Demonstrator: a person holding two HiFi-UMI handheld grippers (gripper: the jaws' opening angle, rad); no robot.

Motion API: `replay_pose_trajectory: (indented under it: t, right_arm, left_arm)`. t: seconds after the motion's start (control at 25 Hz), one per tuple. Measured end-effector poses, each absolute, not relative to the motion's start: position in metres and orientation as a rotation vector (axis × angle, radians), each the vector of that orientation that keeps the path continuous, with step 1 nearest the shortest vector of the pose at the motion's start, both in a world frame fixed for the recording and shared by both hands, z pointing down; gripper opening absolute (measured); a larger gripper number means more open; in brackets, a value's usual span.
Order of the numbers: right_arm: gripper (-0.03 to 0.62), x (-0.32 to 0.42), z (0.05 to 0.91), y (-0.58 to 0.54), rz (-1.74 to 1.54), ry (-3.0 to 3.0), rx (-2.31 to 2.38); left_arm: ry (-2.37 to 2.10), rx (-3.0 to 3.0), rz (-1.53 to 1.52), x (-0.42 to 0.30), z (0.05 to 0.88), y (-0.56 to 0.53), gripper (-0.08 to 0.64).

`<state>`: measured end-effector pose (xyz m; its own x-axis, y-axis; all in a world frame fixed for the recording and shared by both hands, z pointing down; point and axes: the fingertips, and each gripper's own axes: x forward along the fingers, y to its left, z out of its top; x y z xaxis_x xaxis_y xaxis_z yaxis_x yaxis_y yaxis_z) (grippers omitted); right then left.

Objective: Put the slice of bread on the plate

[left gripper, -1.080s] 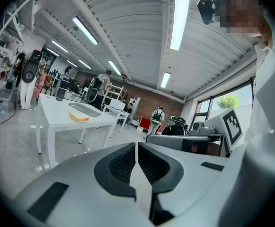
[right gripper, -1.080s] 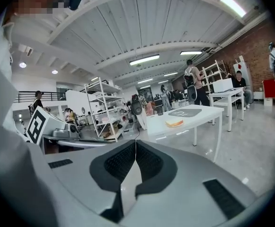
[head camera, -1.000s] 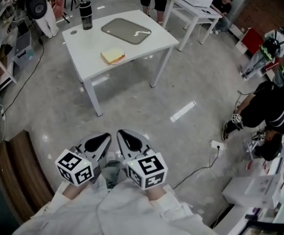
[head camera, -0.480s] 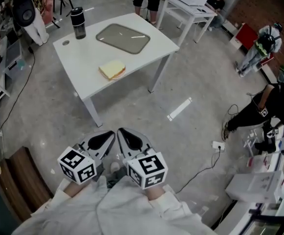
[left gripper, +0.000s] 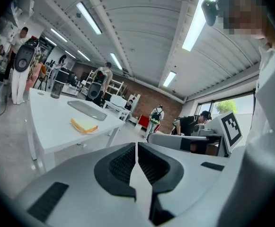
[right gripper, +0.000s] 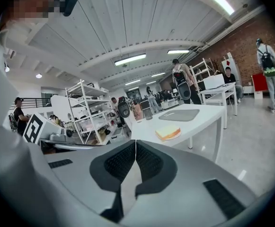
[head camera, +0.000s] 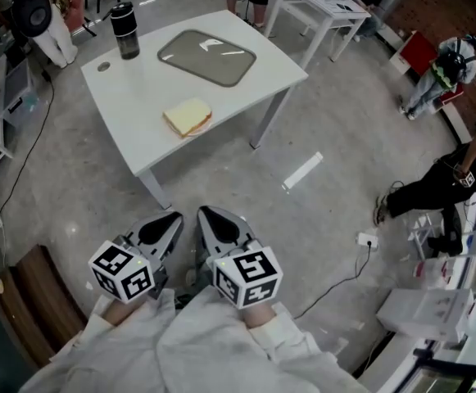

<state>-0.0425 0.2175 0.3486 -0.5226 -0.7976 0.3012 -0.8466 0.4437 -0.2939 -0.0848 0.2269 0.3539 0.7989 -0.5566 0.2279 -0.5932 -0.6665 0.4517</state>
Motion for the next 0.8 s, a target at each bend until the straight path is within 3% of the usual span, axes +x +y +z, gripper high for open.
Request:
replay_pose_trajectory:
  t: [0.8]
  right_arm:
    - [0.015, 0.005, 0.347, 0.022, 0.638, -2.615, 1.308]
  left_arm:
    - [-0.94, 2.41, 0.093, -0.039, 0.35, 0.036, 0.021]
